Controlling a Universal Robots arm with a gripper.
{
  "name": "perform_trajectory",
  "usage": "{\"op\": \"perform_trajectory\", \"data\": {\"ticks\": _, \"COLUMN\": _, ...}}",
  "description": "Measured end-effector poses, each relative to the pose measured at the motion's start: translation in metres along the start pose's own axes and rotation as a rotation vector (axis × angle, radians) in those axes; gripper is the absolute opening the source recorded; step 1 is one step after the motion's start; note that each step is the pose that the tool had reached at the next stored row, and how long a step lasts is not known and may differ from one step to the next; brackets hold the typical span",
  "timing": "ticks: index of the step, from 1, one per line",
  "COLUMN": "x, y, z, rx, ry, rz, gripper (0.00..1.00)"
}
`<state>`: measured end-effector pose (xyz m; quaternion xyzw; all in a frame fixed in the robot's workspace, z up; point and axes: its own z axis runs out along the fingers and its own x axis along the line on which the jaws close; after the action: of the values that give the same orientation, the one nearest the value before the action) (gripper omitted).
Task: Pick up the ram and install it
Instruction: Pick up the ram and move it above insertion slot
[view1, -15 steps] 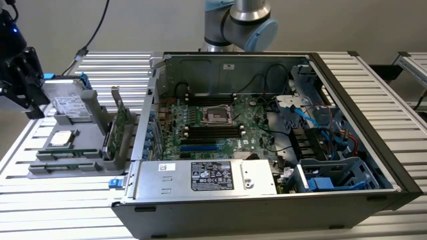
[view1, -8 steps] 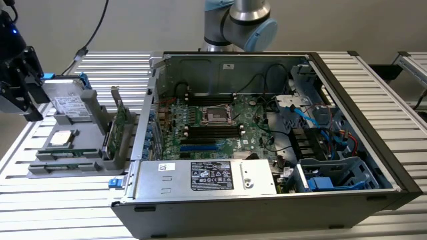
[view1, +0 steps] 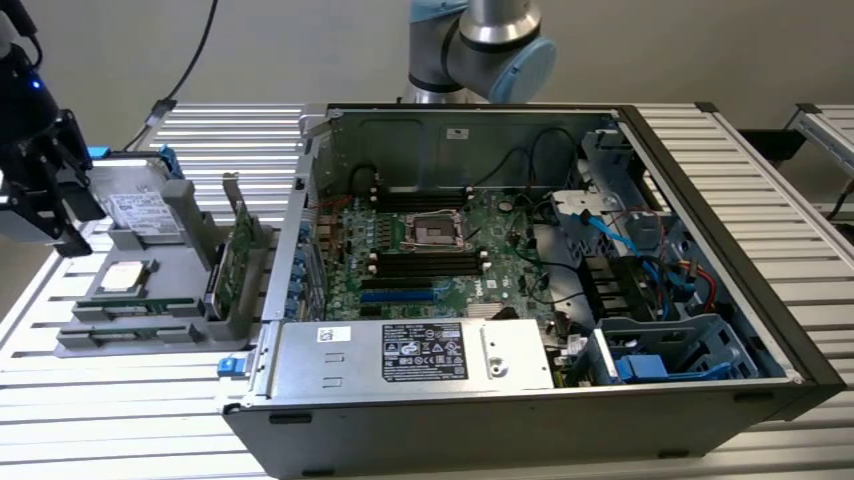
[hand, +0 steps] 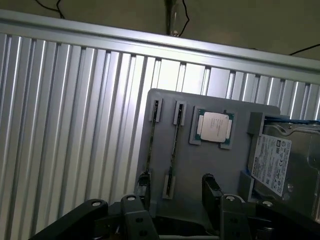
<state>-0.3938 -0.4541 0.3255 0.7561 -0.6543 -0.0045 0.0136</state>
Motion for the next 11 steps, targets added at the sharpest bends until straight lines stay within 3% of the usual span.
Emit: {"op": "perform_trajectory", "data": {"ticks": 11, "x": 0.006, "y": 0.0005, "z": 0.0201, "rx": 0.0005, "ry": -0.0010, "rz": 0.034, "gripper": 0.54}}
